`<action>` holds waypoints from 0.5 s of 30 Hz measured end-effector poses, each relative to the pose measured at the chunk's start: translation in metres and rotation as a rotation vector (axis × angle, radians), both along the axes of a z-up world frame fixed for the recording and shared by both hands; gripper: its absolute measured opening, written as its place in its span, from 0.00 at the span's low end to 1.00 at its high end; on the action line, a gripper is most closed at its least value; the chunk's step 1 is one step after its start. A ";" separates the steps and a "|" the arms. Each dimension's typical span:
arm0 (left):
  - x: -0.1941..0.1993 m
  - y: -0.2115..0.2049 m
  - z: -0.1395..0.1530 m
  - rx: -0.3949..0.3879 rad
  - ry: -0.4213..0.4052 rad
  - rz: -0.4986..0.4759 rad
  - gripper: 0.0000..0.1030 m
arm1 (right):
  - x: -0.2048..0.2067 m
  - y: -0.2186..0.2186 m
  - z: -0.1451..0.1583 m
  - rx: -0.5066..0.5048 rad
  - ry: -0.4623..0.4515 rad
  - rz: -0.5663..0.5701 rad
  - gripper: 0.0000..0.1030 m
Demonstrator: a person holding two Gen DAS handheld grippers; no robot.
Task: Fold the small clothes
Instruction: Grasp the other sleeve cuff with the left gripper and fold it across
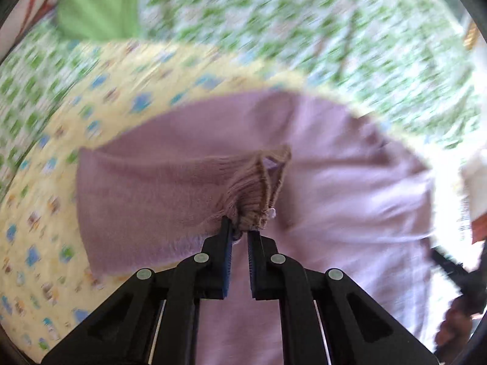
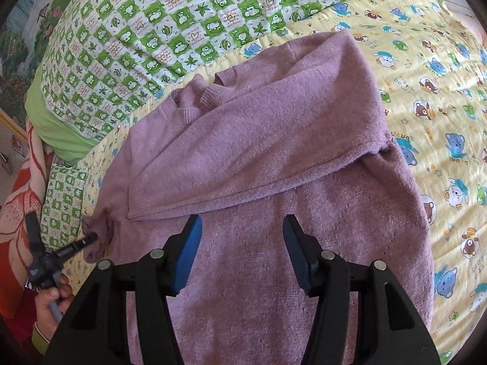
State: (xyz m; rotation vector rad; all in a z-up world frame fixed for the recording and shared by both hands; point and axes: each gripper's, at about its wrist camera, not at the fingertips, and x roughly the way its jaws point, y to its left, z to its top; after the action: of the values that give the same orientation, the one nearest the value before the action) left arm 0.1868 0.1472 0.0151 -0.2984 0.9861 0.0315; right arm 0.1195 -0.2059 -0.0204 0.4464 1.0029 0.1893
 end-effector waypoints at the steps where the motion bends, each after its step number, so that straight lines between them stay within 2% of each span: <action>1: 0.008 -0.015 0.013 -0.031 -0.034 -0.036 0.07 | 0.001 0.000 0.000 0.003 -0.002 0.001 0.55; 4: 0.036 -0.065 0.035 -0.079 -0.092 -0.138 0.07 | 0.005 -0.004 0.001 0.018 -0.010 0.001 0.55; 8: 0.066 -0.133 0.033 -0.107 -0.112 -0.264 0.07 | 0.007 -0.015 0.002 0.025 -0.022 -0.023 0.55; 12: 0.093 -0.199 -0.003 -0.128 -0.058 -0.356 0.07 | 0.008 -0.035 0.000 0.026 -0.021 -0.063 0.55; 15: 0.096 -0.228 -0.036 -0.113 -0.004 -0.404 0.07 | 0.007 -0.053 -0.002 0.031 -0.015 -0.101 0.55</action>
State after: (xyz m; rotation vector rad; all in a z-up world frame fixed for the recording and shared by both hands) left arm 0.2832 -0.0808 -0.0211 -0.1982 1.0312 -0.3935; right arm 0.1265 -0.2586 -0.0222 0.5221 0.9616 0.1177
